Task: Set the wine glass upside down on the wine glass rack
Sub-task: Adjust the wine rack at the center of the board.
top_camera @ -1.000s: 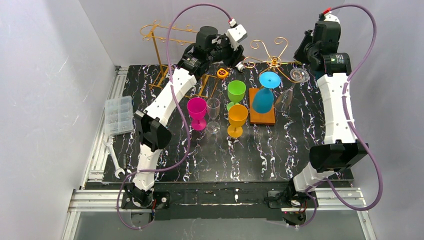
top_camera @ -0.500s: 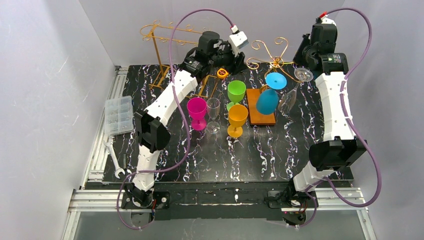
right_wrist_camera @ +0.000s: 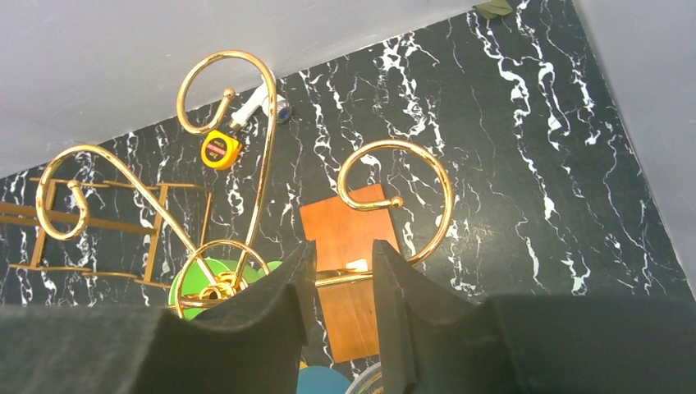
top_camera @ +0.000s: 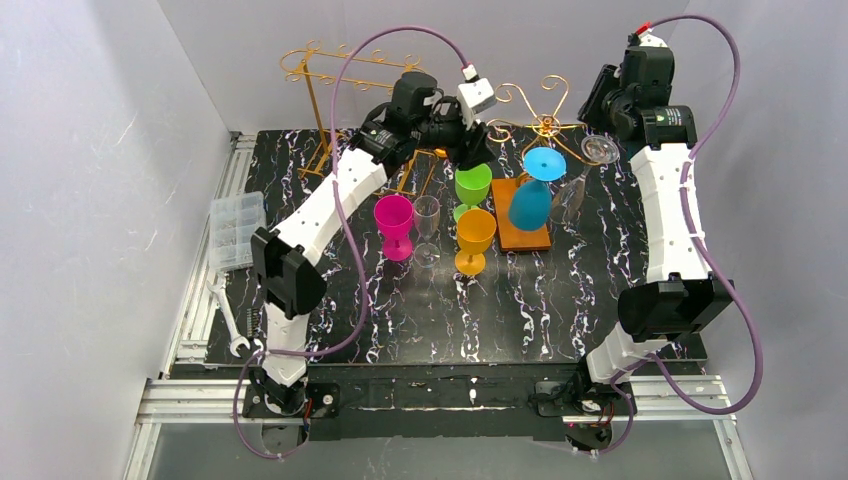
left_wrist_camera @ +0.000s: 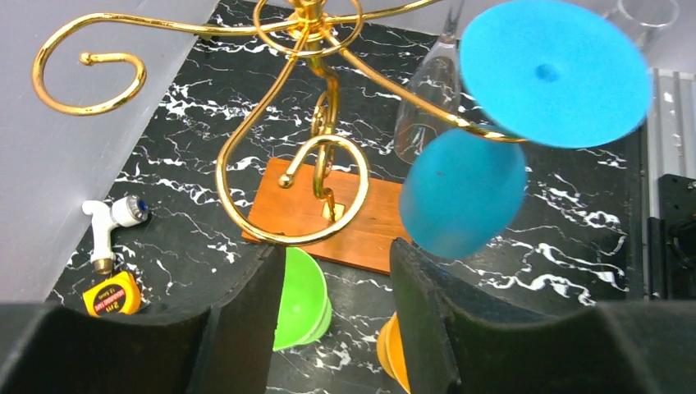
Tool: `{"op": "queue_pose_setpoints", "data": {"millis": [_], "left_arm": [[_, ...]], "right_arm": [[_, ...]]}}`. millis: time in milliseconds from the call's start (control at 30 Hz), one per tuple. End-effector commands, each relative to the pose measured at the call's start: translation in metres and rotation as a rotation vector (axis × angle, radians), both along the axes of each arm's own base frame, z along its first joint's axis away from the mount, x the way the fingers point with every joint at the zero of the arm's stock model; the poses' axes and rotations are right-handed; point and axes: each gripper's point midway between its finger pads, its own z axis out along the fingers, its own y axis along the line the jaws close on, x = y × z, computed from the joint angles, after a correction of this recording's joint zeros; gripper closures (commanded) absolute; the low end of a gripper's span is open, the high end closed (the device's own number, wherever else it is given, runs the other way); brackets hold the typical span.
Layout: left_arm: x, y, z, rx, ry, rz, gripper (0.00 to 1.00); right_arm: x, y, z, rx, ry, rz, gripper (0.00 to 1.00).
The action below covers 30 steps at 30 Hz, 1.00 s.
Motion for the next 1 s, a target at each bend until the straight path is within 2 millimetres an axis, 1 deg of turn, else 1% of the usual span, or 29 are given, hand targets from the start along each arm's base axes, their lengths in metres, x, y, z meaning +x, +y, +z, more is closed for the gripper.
{"op": "queue_pose_setpoints", "data": {"millis": [0, 100, 133, 200, 267, 300, 333, 400, 567, 633, 800, 967], "left_arm": [[-0.034, 0.03, 0.051, 0.011, -0.112, -0.009, 0.44], [-0.041, 0.048, 0.053, 0.051, -0.11, 0.016, 0.21], [-0.043, 0.054, 0.057, 0.052, -0.11, 0.033, 0.18], [-0.04, 0.064, 0.07, 0.022, -0.097, 0.078, 0.16], [-0.03, 0.07, 0.091, -0.044, -0.067, 0.127, 0.15], [-0.024, 0.072, 0.102, -0.083, -0.047, 0.148, 0.15], [-0.017, 0.073, 0.113, -0.122, -0.023, 0.167, 0.15], [-0.005, 0.069, 0.126, -0.184, 0.028, 0.176, 0.16], [0.019, 0.042, 0.127, -0.294, 0.125, 0.163, 0.18], [0.03, 0.032, 0.119, -0.321, 0.151, 0.17, 0.19], [0.045, 0.013, 0.104, -0.356, 0.122, 0.159, 0.2], [0.067, 0.004, 0.084, -0.36, 0.104, 0.19, 0.24]], "right_arm": [[-0.004, 0.002, 0.022, 0.007, -0.052, 0.013, 0.56], [-0.011, 0.0, 0.028, -0.005, -0.065, -0.003, 0.55], [-0.013, -0.002, 0.03, -0.012, -0.069, -0.009, 0.56], [-0.014, -0.004, 0.031, -0.02, -0.072, -0.014, 0.61], [-0.014, -0.005, 0.031, -0.024, -0.07, -0.02, 0.7], [-0.014, -0.005, 0.03, -0.023, -0.07, -0.021, 0.73], [-0.014, -0.006, 0.03, -0.022, -0.071, -0.023, 0.74], [-0.014, -0.006, 0.029, -0.021, -0.071, -0.028, 0.75], [-0.016, -0.01, 0.029, -0.03, -0.074, -0.046, 0.75], [-0.017, -0.011, 0.03, -0.034, -0.077, -0.053, 0.75], [-0.018, -0.014, 0.029, -0.039, -0.084, -0.061, 0.76], [-0.02, -0.015, 0.026, -0.036, -0.084, -0.064, 0.77]]}}
